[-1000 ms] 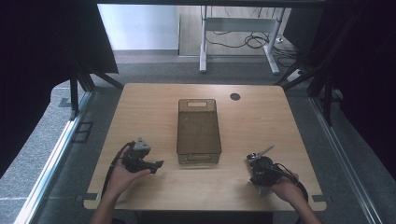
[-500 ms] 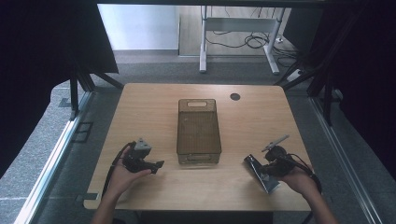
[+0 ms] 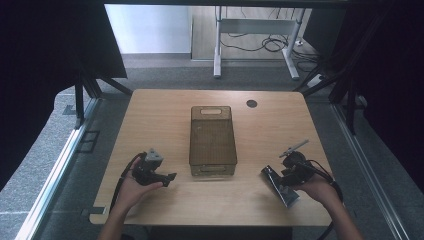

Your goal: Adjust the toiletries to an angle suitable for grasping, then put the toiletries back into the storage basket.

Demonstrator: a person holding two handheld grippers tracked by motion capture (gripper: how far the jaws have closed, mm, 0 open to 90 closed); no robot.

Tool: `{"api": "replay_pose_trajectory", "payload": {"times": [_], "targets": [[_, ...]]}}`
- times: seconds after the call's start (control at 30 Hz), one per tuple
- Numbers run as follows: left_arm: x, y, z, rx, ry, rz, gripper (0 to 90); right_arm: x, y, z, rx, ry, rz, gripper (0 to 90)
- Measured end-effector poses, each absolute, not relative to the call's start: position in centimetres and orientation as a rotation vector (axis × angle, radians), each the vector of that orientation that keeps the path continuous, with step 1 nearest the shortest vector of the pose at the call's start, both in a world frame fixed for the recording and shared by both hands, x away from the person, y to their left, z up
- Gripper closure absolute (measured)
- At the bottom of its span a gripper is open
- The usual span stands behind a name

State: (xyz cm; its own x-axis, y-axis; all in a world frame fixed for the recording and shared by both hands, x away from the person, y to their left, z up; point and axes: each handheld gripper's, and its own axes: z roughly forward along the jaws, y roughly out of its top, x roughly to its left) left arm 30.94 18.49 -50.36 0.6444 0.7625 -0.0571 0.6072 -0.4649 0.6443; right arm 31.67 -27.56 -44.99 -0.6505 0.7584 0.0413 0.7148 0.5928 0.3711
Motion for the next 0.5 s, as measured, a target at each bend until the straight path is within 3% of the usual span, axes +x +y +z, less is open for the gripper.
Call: {"api": "replay_pose_trajectory", "payload": {"times": [0.13, 0.5], "targets": [[31.0, 18.4, -50.5, 2.226, 1.062, 0.312, 23.8, 31.9, -27.4, -45.4, 1.250, 2.659, 0.506, 41.9], [31.0, 18.4, -50.5, 2.229, 1.057, 0.310, 23.8, 32.6, -26.3, -46.7, 1.251, 2.669, 0.429, 34.9]]}}
